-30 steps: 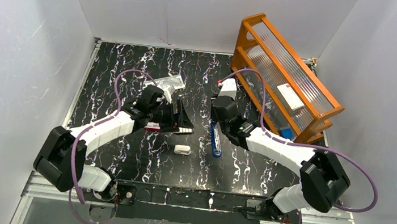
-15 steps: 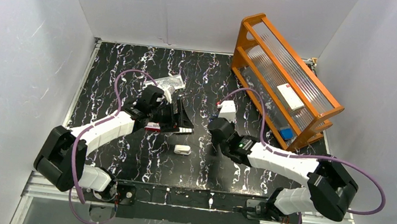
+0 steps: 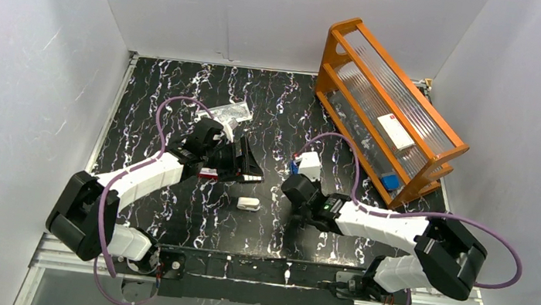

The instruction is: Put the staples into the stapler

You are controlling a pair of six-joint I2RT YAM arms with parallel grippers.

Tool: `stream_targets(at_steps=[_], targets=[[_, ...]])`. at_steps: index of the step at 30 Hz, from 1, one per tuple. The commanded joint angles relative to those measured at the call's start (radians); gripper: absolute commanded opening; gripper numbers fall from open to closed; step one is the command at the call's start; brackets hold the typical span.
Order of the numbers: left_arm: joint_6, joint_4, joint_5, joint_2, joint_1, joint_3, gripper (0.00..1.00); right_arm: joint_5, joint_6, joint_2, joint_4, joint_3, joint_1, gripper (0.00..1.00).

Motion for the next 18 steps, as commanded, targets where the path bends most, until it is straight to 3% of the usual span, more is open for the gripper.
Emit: stream_targets(at_steps=[1,9,13,18], targets=[[-0.002,0.009,0.001,-0.005,-0.006,-0.013,0.74,-0.029,-0.004,-0.024,-0.015,-0.015,0.004,0.47],[0.006,0.008,0.004,0.003,-0.006,-0.001,0.74,-0.088,-0.007,-0.035,-0.133,0.093,-0.001,0.7],[0.012,0.008,0.005,0.007,-0.006,0.001,0.74,-0.107,0.015,-0.032,-0.233,0.196,-0.034,0.71],[0.019,0.01,0.001,0.01,-0.006,-0.009,0.74,-0.13,0.005,0.009,-0.281,0.243,-0.077,0.63]])
